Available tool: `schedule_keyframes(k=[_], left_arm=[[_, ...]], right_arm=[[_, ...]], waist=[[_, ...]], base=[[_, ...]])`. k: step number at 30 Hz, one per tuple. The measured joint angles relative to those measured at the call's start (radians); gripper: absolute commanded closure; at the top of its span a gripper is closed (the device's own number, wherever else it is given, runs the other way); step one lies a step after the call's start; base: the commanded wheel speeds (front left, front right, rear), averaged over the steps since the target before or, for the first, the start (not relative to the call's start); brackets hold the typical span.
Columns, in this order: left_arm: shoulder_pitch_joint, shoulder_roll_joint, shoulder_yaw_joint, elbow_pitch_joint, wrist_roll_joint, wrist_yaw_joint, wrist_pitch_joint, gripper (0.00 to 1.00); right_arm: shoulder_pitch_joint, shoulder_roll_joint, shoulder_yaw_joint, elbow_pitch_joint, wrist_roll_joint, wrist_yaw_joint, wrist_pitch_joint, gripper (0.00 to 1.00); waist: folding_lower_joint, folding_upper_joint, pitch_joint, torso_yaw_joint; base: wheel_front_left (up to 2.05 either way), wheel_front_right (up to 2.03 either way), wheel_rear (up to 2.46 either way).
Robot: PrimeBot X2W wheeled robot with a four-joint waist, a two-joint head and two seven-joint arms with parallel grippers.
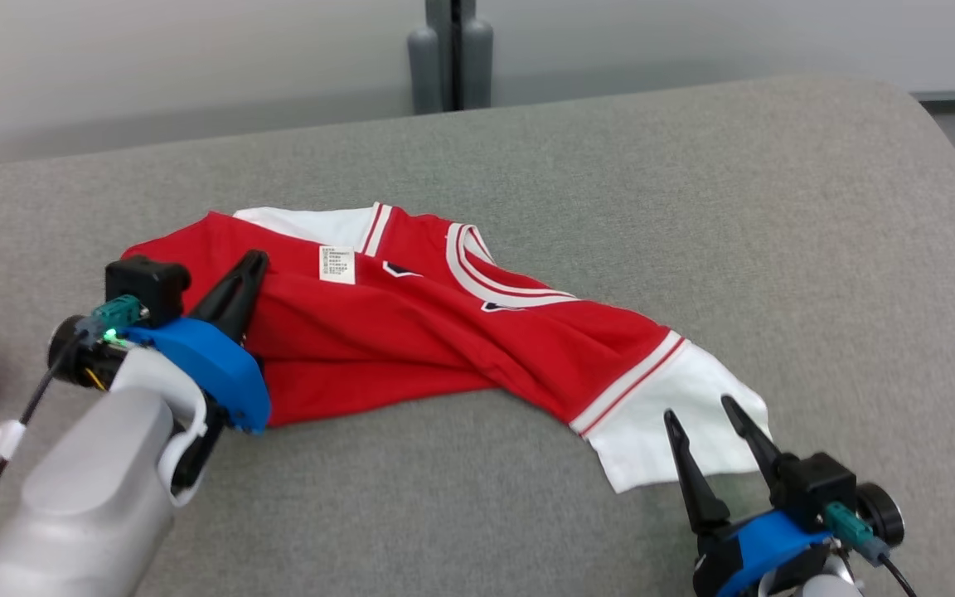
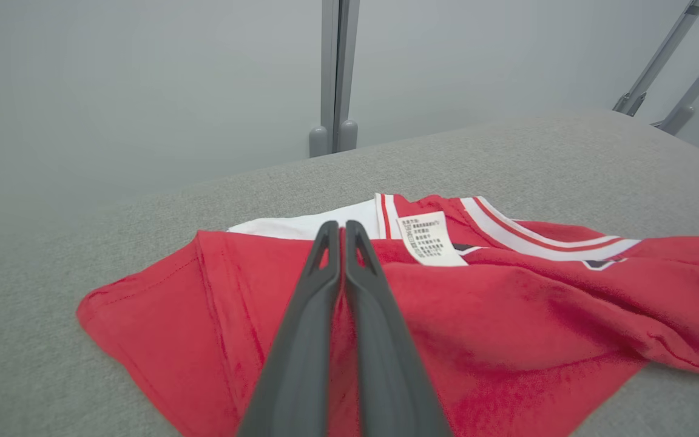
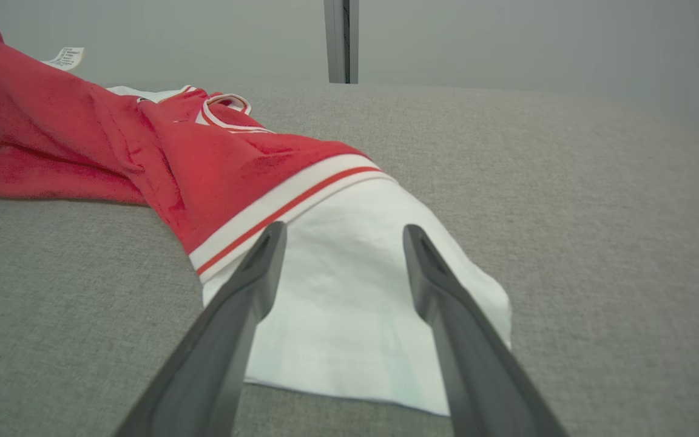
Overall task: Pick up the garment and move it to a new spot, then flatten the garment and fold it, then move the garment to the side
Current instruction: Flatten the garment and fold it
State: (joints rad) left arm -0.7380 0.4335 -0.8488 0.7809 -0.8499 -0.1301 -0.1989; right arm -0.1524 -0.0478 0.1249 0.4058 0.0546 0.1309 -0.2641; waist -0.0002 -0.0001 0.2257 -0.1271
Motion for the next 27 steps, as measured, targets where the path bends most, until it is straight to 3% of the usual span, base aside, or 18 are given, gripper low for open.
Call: schedule_keyframes(k=[10, 13, 14, 15, 16, 22, 27], left_arm=[[0.193, -0.06, 0.005, -0.076, 0.037, 0.02, -0.062, 1.0], [0.29, -0.063, 0.053, -0.116, 0.06, 0.038, -0.063, 1.0], [0.327, -0.065, 0.068, -0.119, 0.066, 0.045, -0.063, 0.68], [0.371, -0.069, 0.085, -0.117, 0.067, 0.054, -0.063, 0.24], [0.411, -0.071, 0.097, -0.11, 0.07, 0.065, -0.063, 0.0], [0.556, -0.092, 0.214, -0.076, 0.083, 0.118, -0.063, 0.0], [0.583, -0.104, 0.375, -0.157, 0.181, 0.173, -0.063, 0.0]], right_arm=[[0.054, 0.0, -0.048, 0.052, 0.006, 0.0, 0.0, 0.0], [0.069, 0.0, -0.061, 0.061, 0.006, 0.0, 0.0, 0.0], [0.073, 0.0, -0.062, 0.064, 0.006, 0.0, 0.0, 0.0], [0.077, 0.0, -0.062, 0.067, 0.006, 0.0, 0.0, 0.0], [0.079, 0.0, -0.063, 0.069, 0.006, 0.0, 0.0, 0.0], [0.088, 0.0, -0.084, 0.063, -0.004, 0.0, 0.0, 0.0], [0.084, 0.0, -0.098, 0.028, -0.01, 0.0, 0.0, 0.0]], waist=[[-0.0001, -0.0001, -0.157, 0.091], [0.0, -0.0001, -0.183, 0.109], [0.0001, -0.0001, -0.19, 0.112], [0.0001, -0.0001, -0.196, 0.113], [0.0, -0.0001, -0.203, 0.115], [0.0002, -0.0001, -0.225, 0.113], [0.0002, 0.0, -0.235, 0.109]], base=[[0.0, 0.0, 0.0], [0.0, 0.0, 0.0], [0.0, 0.0, 0.0], [0.0, 0.0, 0.0], [0.0, 0.0, 0.0], [0.0, 0.0, 0.0], [0.0, 0.0, 0.0]])
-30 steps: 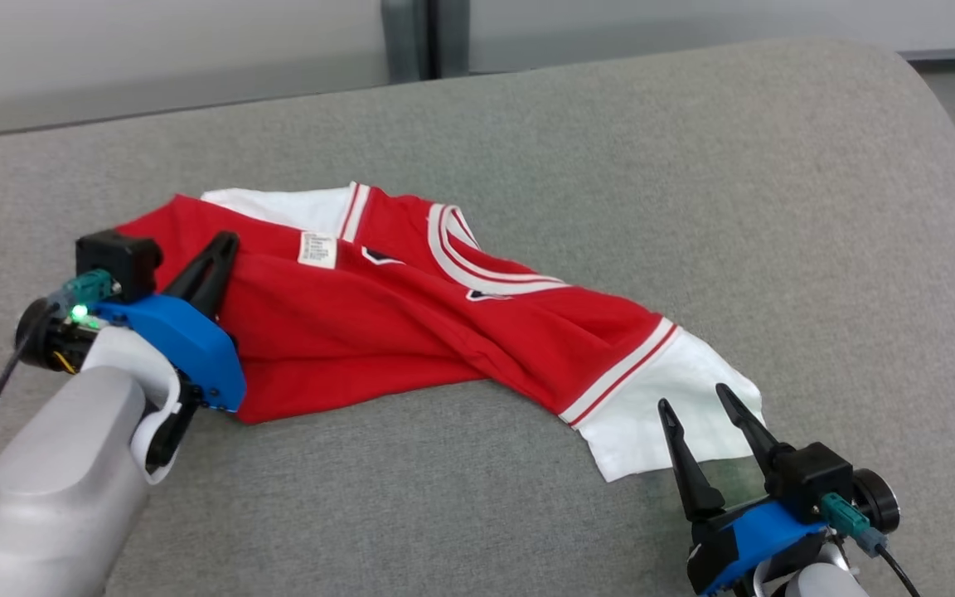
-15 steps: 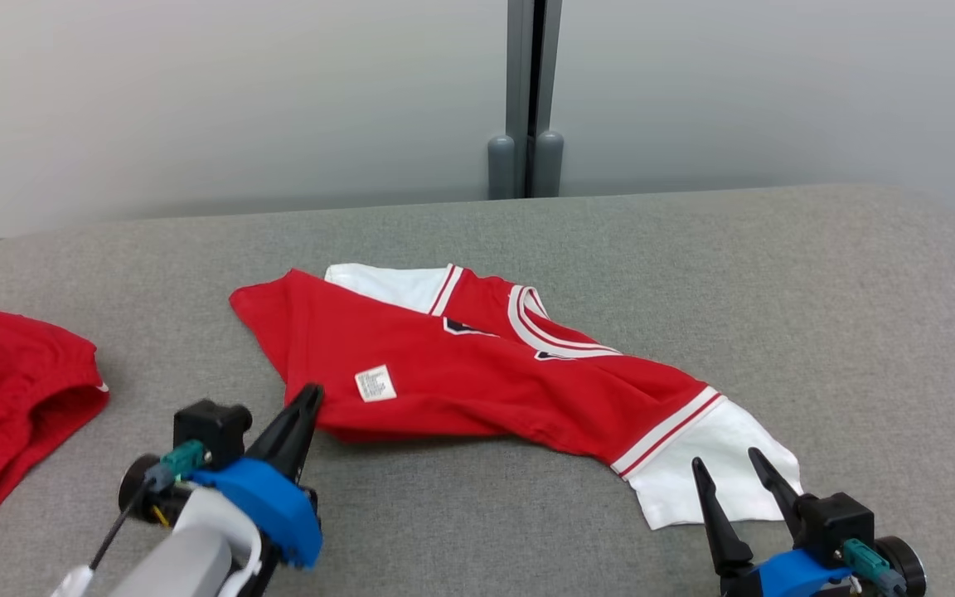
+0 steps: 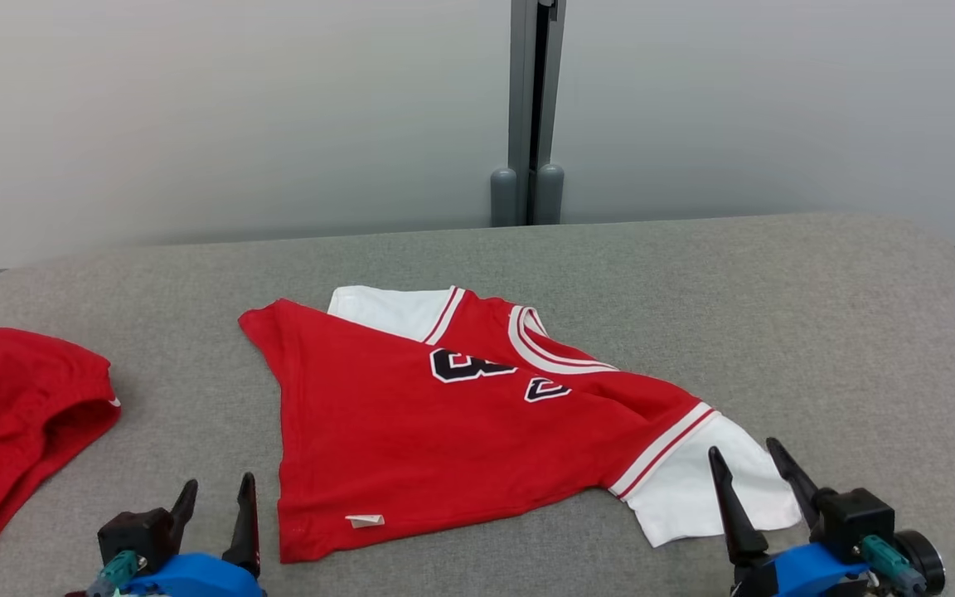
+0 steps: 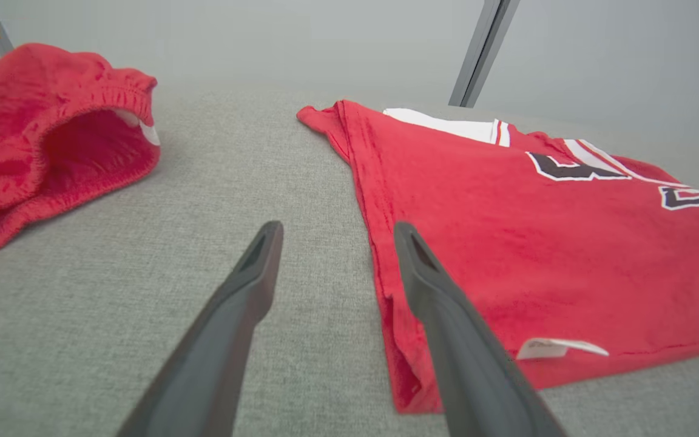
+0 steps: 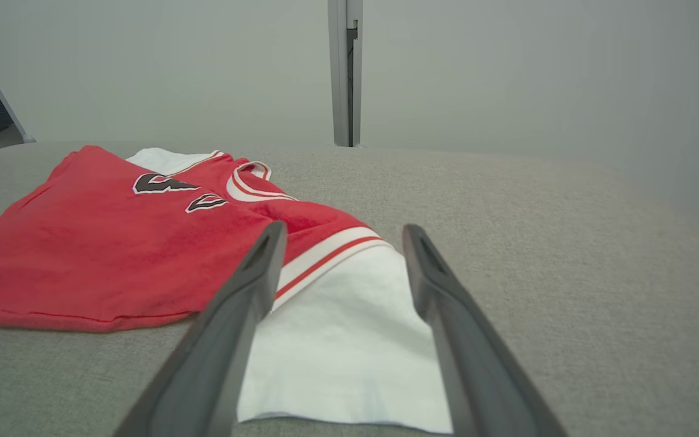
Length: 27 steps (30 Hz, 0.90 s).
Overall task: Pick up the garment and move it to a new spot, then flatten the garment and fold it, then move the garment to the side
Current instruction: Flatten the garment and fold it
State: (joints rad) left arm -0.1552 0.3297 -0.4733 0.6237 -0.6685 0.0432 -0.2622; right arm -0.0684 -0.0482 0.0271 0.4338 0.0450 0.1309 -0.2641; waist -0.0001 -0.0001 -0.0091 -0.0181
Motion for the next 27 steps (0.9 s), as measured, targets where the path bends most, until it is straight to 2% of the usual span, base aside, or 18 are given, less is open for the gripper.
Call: schedule_keyframes(k=[5, 11, 21, 27], left_arm=[[0.028, -0.041, 0.132, -0.072, 0.104, 0.0, -0.001, 0.0], [0.048, -0.093, 0.244, -0.106, 0.208, -0.015, -0.001, 0.0], [0.099, -0.173, 0.363, -0.078, 0.317, -0.097, -0.001, 0.0], [0.1, -0.211, 0.361, 0.014, 0.325, -0.154, -0.001, 0.0]], right_arm=[[-0.033, 0.0, 0.0, -0.04, -0.003, 0.0, 0.0, 0.0], [-0.071, 0.001, 0.005, -0.042, -0.008, 0.0, 0.0, 0.0], [-0.071, 0.0, 0.019, 0.01, -0.015, 0.0, 0.0, 0.0], [-0.071, 0.001, 0.029, 0.015, -0.016, 0.0, 0.0, 0.0]], waist=[[0.0002, 0.0001, -0.003, -0.014], [0.0001, 0.0001, -0.008, -0.033], [0.0001, 0.0001, -0.006, -0.04], [0.0002, 0.0002, 0.009, -0.045]], base=[[0.0, 0.0, 0.0], [0.0, 0.0, 0.0], [0.0, 0.0, 0.0], [0.0, 0.0, 0.0]])
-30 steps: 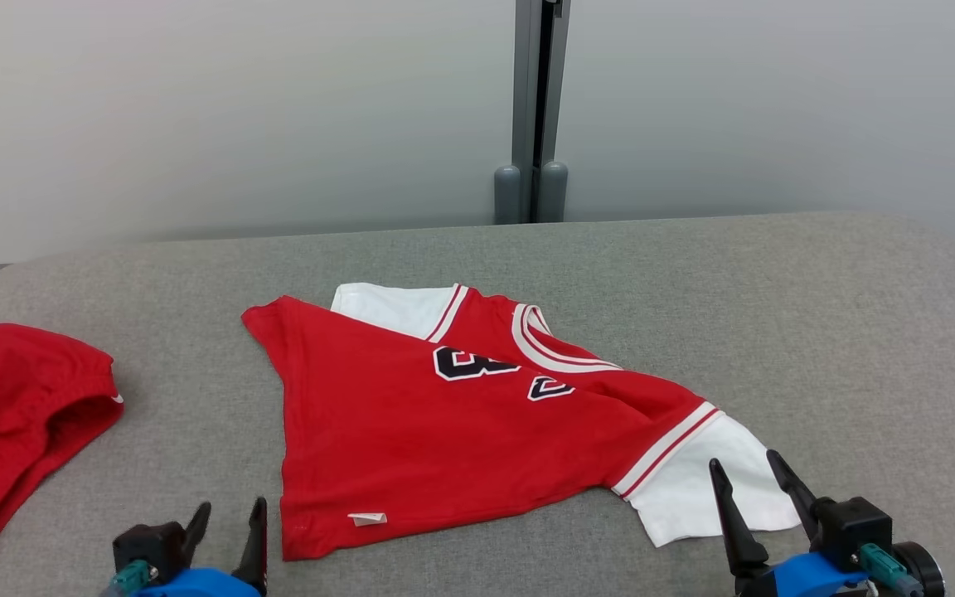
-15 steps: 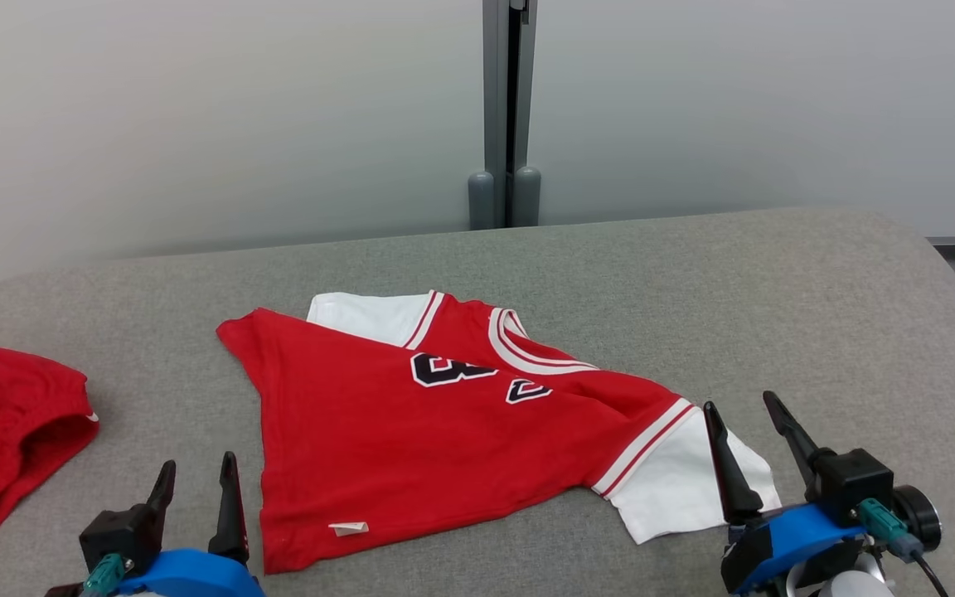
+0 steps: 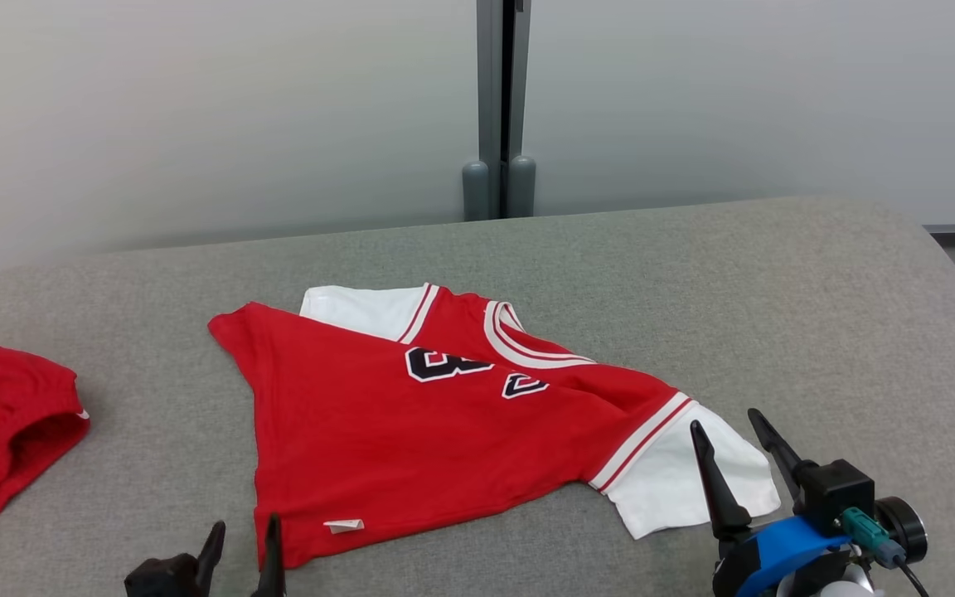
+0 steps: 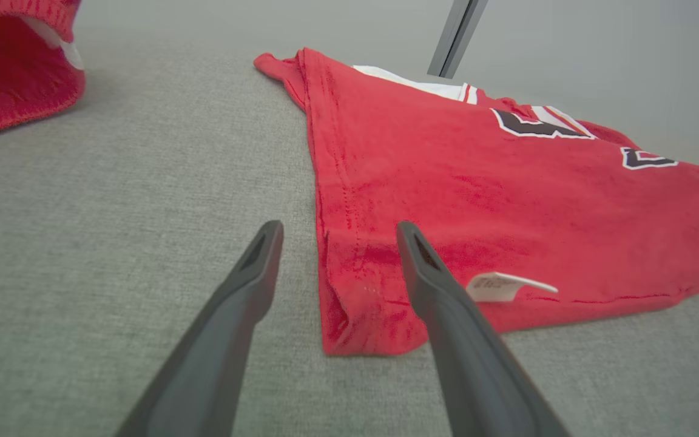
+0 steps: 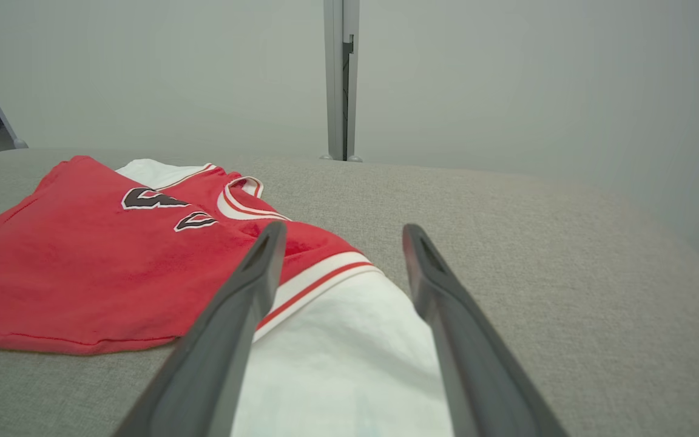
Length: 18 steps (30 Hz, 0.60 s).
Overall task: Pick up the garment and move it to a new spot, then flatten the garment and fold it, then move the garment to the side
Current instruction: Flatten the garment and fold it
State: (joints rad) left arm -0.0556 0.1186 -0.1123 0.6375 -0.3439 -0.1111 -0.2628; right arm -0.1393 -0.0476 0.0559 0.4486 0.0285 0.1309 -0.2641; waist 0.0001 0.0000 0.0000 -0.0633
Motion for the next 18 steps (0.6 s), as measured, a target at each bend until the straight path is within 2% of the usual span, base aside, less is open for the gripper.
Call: schedule_keyframes(k=[8, 18], left_arm=[[-0.024, -0.015, -0.033, 0.136, -0.047, -0.014, 0.0, 0.0], [-0.051, 0.017, -0.138, 0.123, -0.163, -0.015, 0.0, 0.0]], right_arm=[[0.007, -0.001, 0.004, 0.008, -0.001, 0.0, 0.0, 0.0], [0.009, 0.0, 0.007, 0.002, -0.003, 0.0, 0.0, 0.0]], waist=[[0.0, 0.0001, 0.025, -0.021], [0.0, 0.0001, 0.046, -0.034]], base=[[0.0, 0.0, 0.0], [0.0, 0.0, 0.0]])
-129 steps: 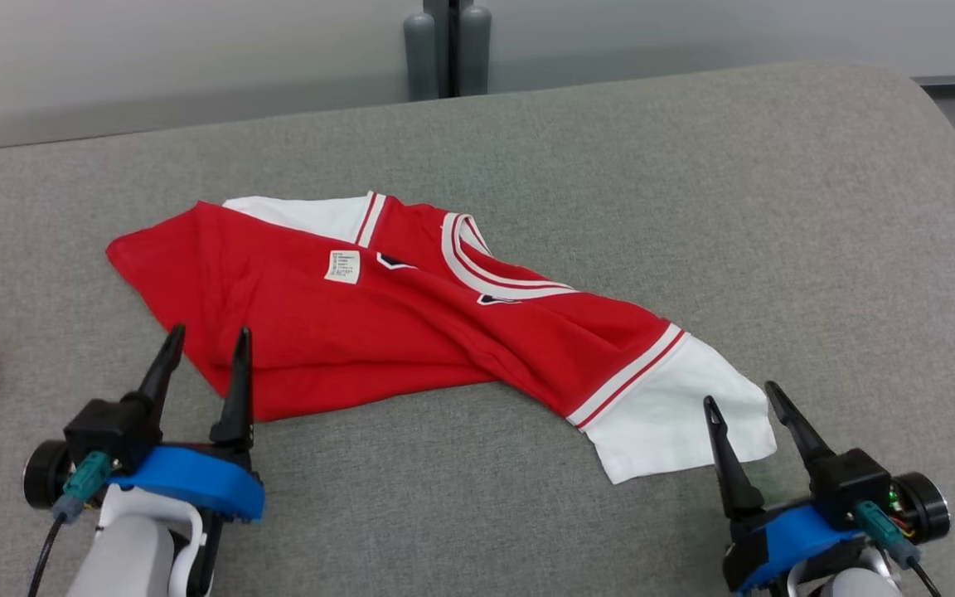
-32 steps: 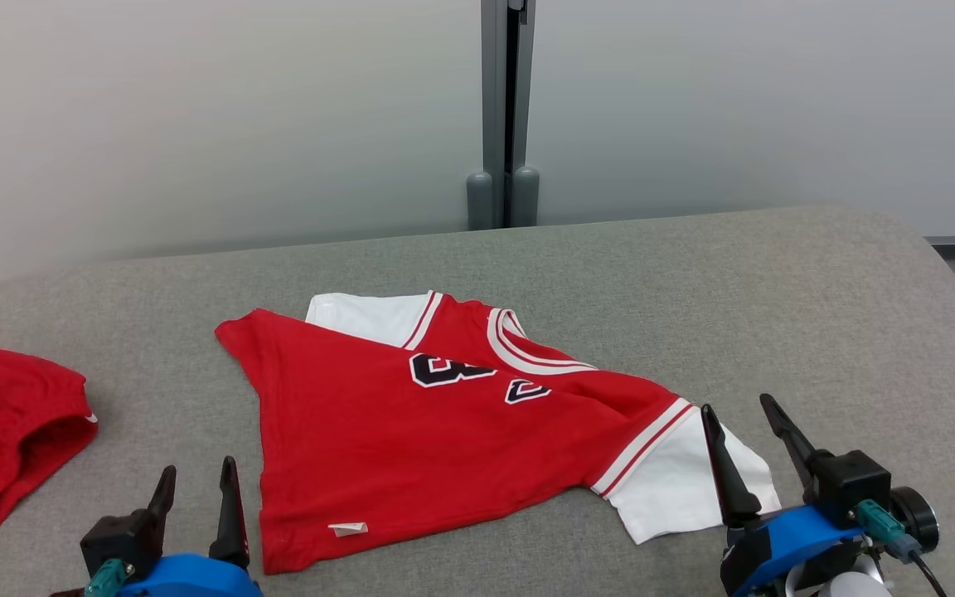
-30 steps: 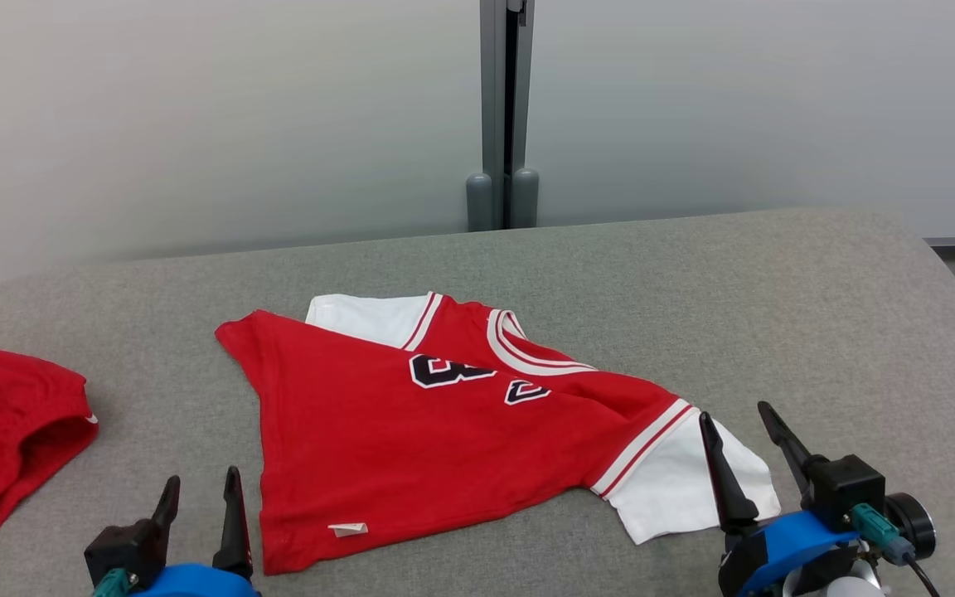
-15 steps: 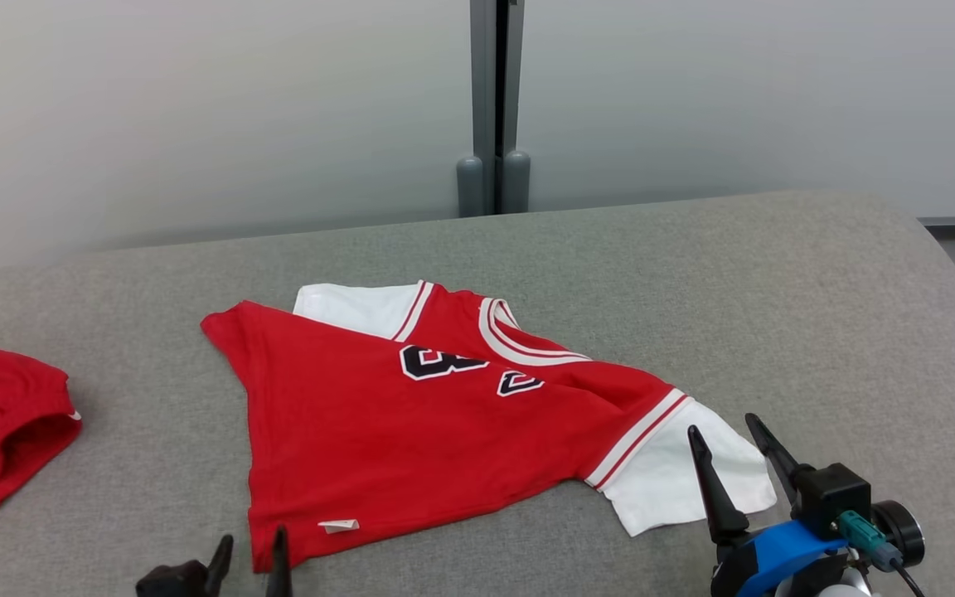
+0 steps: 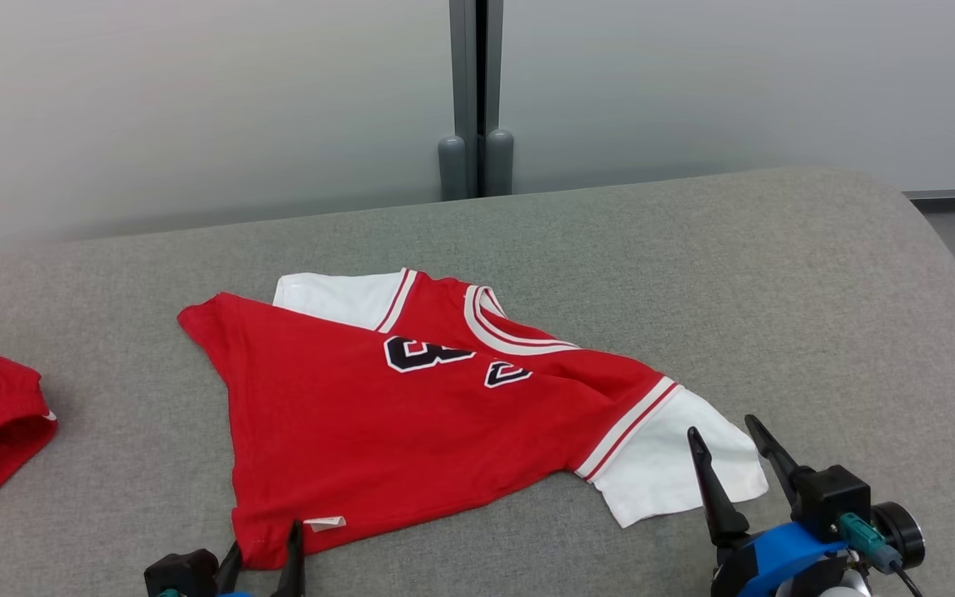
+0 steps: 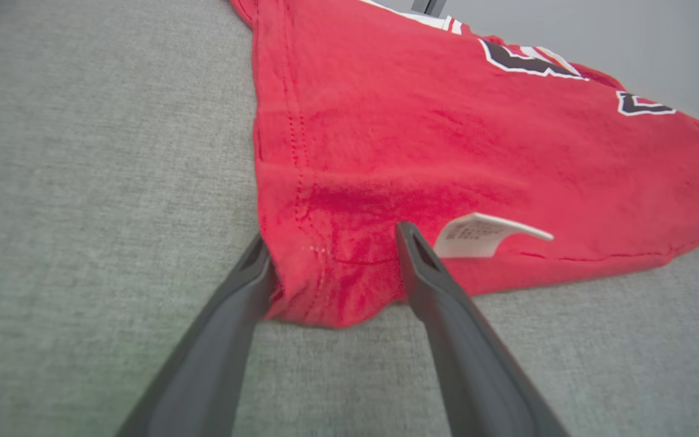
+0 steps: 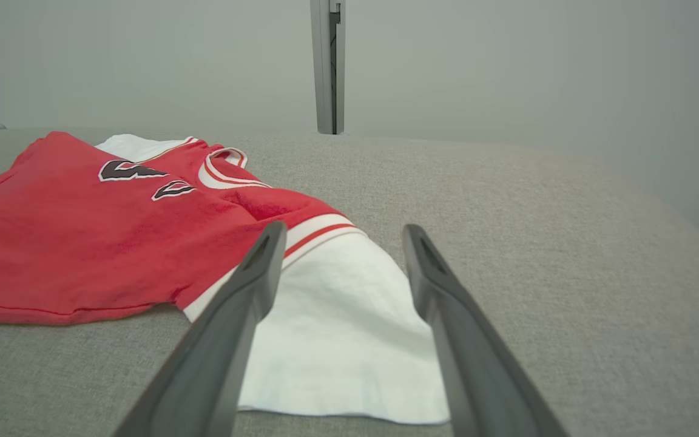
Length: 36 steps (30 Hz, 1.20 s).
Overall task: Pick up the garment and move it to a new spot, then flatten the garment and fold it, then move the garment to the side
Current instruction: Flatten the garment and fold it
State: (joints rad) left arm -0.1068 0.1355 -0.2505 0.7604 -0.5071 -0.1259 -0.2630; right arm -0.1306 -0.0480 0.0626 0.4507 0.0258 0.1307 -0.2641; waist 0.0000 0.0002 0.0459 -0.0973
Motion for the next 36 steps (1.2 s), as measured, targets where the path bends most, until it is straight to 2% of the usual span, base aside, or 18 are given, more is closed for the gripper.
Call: schedule_keyframes(k=[5, 6, 7, 8, 14, 26, 36], left_arm=[[0.0, 0.025, -0.029, -0.03, -0.029, 0.0, 0.0, 0.0], [0.001, 0.028, -0.034, -0.035, -0.032, 0.0, 0.0, 0.11], [0.001, 0.03, -0.041, -0.039, -0.035, 0.0, 0.0, 0.52], [0.001, 0.034, -0.05, -0.041, -0.039, 0.0, 0.0, 1.0], [0.0, 0.055, -0.072, -0.044, -0.062, -0.004, 0.0, 1.0], [-0.006, 0.095, -0.094, -0.078, -0.081, -0.004, 0.0, 1.0], [-0.027, 0.134, -0.119, -0.114, -0.096, -0.007, -0.003, 1.0]], right_arm=[[0.009, 0.0, 0.003, 0.0, 0.0, 0.0, 0.0, 0.0], [0.009, 0.0, 0.004, 0.0, 0.0, 0.0, 0.0, 0.0], [0.009, 0.0, 0.005, 0.001, 0.0, 0.0, 0.0, 0.0], [0.009, 0.0, 0.005, 0.002, 0.0, 0.0, 0.0, 0.0], [0.011, 0.0, -0.013, 0.022, 0.002, 0.0, 0.0, 0.0], [-0.016, -0.001, -0.17, 0.163, 0.002, 0.0, 0.0, 0.0], [-0.106, 0.0, -0.168, 0.287, 0.029, 0.0, 0.0, 0.0]], waist=[[0.0, 0.0, 0.004, 0.0], [0.0, 0.0, 0.004, -0.001], [0.0, 0.0, 0.006, -0.001], [0.0, 0.0, 0.008, -0.002], [0.0, 0.0, 0.02, -0.006], [0.0, 0.0, 0.064, 0.009], [0.0, -0.0002, 0.122, 0.041]], base=[[0.0, 0.0, 0.0], [0.0, 0.0, 0.0], [0.0, 0.0, 0.0], [0.0, 0.0, 0.0], [0.0, 0.0, 0.0], [0.0, 0.0, 0.0], [0.0, 0.0, 0.0]])
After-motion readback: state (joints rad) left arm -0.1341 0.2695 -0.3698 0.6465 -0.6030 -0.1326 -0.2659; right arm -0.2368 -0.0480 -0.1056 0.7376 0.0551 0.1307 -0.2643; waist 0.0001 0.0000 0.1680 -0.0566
